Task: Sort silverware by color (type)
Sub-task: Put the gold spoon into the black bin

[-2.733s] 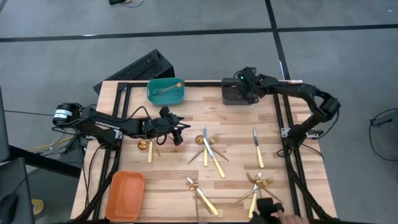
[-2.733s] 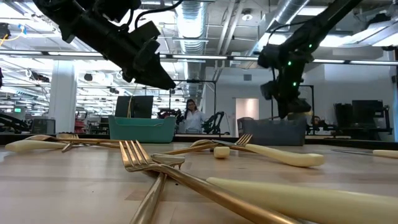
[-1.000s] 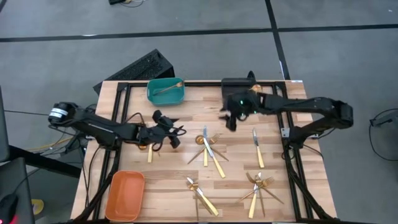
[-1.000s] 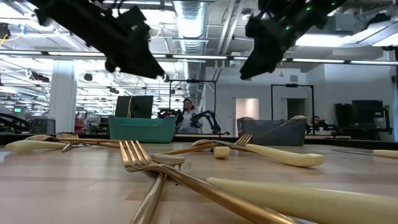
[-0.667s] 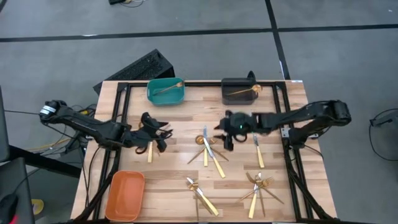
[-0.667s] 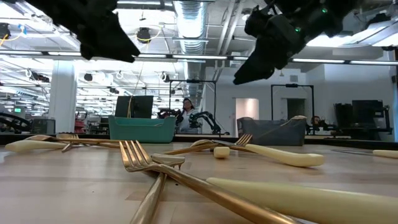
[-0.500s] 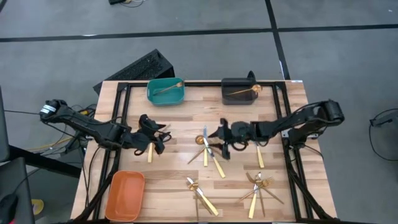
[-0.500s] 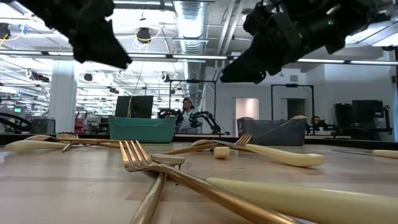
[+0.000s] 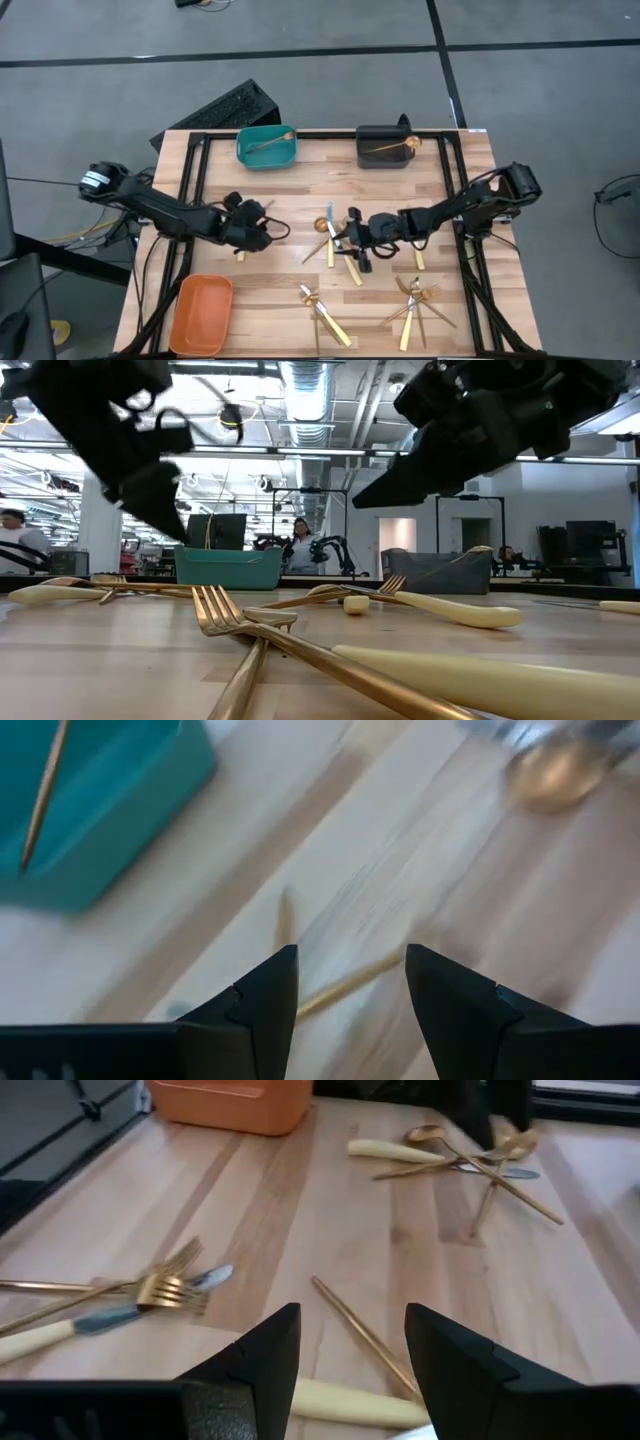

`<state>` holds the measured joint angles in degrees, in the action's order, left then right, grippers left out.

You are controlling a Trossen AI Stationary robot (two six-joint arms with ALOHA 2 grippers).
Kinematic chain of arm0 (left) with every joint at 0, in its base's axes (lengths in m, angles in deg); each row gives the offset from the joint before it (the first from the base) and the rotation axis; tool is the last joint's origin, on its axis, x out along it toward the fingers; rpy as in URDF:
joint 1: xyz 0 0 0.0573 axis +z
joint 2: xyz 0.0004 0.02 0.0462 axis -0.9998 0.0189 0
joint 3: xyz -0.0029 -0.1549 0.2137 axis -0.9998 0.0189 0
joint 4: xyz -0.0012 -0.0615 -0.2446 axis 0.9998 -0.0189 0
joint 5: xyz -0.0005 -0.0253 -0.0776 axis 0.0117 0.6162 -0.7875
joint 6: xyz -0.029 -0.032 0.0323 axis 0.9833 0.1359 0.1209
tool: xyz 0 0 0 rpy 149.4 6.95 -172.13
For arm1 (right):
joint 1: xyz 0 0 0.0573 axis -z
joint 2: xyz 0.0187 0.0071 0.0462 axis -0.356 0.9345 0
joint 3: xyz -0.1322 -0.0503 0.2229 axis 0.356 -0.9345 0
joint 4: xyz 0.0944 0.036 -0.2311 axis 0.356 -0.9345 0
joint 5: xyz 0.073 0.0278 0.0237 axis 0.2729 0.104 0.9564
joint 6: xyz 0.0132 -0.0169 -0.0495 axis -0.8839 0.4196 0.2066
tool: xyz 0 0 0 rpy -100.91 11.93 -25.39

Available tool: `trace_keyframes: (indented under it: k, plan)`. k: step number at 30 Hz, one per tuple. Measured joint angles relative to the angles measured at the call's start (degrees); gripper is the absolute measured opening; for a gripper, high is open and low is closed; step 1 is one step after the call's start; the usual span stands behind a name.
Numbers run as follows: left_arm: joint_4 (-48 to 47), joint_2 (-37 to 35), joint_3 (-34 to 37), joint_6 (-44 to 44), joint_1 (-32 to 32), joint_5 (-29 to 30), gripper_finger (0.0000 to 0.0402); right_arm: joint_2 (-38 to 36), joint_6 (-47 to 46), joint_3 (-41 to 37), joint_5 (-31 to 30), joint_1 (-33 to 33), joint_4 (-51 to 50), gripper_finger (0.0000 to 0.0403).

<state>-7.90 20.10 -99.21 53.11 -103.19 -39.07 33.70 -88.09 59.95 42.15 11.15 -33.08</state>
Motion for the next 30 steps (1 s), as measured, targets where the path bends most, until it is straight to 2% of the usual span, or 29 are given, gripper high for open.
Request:
trace_keyframes:
  k: [6, 13, 20, 23, 29, 30]
  plan:
    - [-12.2, 3.2, 0.0, 9.6, 4.2, -5.1, 0.0173, 0.0, -0.2, 0.0, -0.1, 1.8, 2.8, 0.0206]
    - [-9.2, 7.0, 0.0, 4.1, 7.2, -9.5, 0.0173, 0.0, -0.5, 0.0, -0.2, 2.8, 3.1, 0.0206]
    - [-8.4, 9.8, -0.1, 2.7, 8.8, -10.7, 0.0166, 0.0, -0.7, 0.0, -0.2, 2.7, 3.0, 0.0206]
    - [-8.2, 10.1, -0.2, 2.4, 8.9, -10.9, 0.0134, 0.0, -0.7, 0.0, -0.2, 2.7, 2.9, 0.0206]
    - [-7.5, 9.9, -0.1, 1.5, 8.9, -10.8, 0.0021, 0.0, -0.7, 0.0, -0.2, 2.7, 3.0, 0.0206]
    - [-7.7, 9.8, -0.4, 1.4, 8.9, -10.8, 0.0013, 0.0, -0.7, 0.0, -0.2, 2.7, 3.0, 0.0206]
